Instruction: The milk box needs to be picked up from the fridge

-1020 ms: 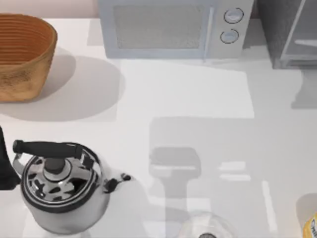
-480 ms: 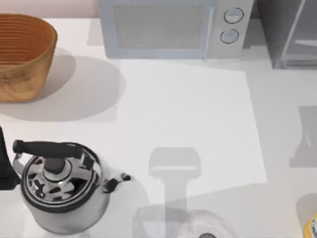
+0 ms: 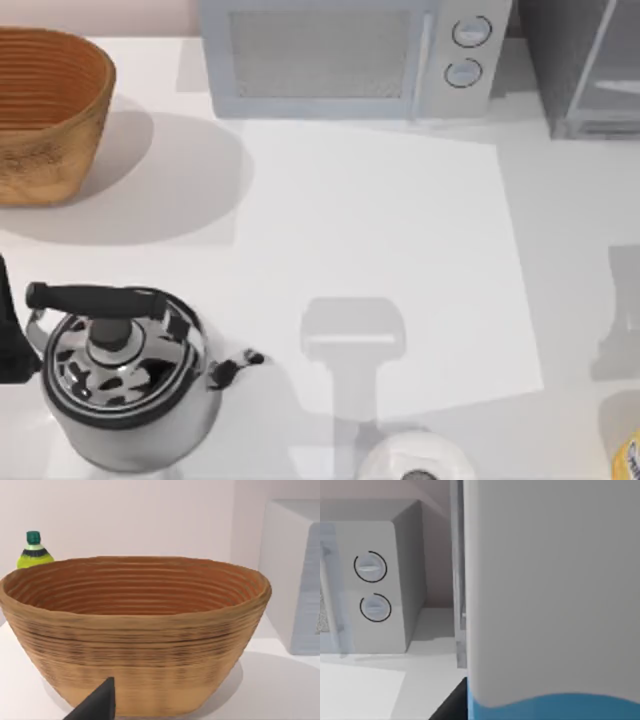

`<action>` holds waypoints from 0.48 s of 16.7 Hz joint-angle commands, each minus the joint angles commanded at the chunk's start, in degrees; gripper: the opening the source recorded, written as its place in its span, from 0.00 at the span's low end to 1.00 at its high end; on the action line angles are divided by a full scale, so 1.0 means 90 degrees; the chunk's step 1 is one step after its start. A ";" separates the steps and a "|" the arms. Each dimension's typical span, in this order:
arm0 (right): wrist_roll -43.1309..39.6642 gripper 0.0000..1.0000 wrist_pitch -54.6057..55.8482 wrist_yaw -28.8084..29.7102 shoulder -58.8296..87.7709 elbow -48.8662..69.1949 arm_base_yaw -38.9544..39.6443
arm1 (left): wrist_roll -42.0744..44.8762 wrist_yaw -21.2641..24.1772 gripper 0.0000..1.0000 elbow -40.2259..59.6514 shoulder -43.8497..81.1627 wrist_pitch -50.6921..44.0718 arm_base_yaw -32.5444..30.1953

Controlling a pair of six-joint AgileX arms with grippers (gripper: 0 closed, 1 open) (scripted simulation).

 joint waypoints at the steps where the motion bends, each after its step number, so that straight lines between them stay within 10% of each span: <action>1: 0.0000 0.00 0.0000 0.0000 0.0000 0.0000 0.0000 | 0.0000 0.0000 1.00 0.0000 0.0000 0.0000 0.0000; 8: 0.0015 0.00 0.0427 -0.0339 0.0447 0.0030 -0.0099 | 0.0000 0.0000 1.00 0.0000 0.0000 0.0000 0.0000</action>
